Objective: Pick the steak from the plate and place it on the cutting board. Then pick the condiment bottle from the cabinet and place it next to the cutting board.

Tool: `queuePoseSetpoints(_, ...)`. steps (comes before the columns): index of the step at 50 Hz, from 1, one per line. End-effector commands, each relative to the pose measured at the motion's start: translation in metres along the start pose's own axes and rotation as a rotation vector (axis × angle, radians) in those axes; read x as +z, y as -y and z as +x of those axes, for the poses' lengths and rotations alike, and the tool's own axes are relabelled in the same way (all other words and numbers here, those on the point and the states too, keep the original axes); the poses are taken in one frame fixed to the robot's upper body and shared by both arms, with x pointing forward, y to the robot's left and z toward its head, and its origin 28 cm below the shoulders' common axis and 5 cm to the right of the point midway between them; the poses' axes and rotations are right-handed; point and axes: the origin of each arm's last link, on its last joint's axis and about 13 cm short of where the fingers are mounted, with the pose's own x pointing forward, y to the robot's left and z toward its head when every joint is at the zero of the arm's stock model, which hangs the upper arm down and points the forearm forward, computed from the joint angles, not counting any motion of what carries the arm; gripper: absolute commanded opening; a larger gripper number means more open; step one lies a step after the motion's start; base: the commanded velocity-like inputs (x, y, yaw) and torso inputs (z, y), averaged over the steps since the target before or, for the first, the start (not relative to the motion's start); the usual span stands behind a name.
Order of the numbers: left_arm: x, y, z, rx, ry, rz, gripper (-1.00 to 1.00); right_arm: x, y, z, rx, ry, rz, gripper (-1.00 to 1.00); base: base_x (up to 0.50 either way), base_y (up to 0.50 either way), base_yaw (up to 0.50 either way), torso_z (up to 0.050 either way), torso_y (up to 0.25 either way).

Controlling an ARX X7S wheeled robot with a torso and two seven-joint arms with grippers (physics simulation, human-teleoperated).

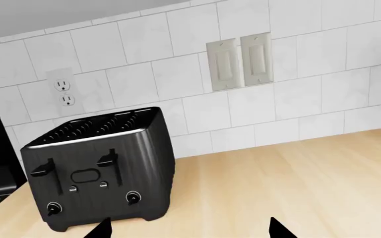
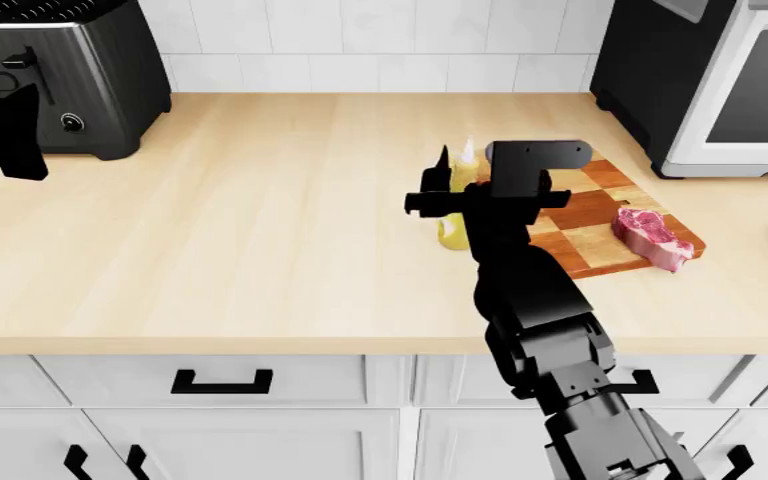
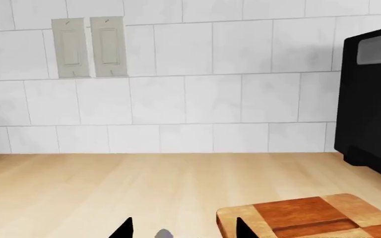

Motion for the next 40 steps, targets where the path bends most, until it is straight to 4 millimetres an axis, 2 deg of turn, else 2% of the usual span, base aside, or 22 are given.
queuePoseSetpoints(1,0.0,0.0,0.0,-0.001,0.002,0.0,1.0,0.0,0.001,0.0,-0.006,-0.002,-0.01,1.0,0.0,0.0,0.0,0.0,0.0)
queuePoseSetpoints(17,0.001,0.0,-0.001,-0.002,0.003,0.001,1.0,0.004,0.001,-0.001,-0.009,0.012,-0.004,1.0,0.0,0.0,0.0,0.0,0.0)
queuePoseSetpoints(22,0.001,0.0,-0.001,-0.002,0.005,0.001,1.0,0.011,0.0,-0.003,-0.006,0.027,0.002,1.0,0.0,0.0,0.0,0.0,0.0)
queuePoseSetpoints(27,0.002,0.001,-0.001,-0.003,0.005,0.001,1.0,0.033,-0.001,-0.004,0.006,0.07,0.004,1.0,0.0,0.0,0.0,0.0,0.0)
queuePoseSetpoints(34,0.002,0.001,-0.001,-0.002,0.006,0.002,1.0,0.083,-0.002,-0.011,0.036,0.17,-0.003,1.0,0.0,0.0,0.0,0.0,0.0)
queuePoseSetpoints(40,0.004,0.002,-0.001,-0.002,0.015,0.002,1.0,0.112,-0.001,-0.022,0.057,0.227,-0.021,1.0,0.0,0.0,0.0,0.0,0.0)
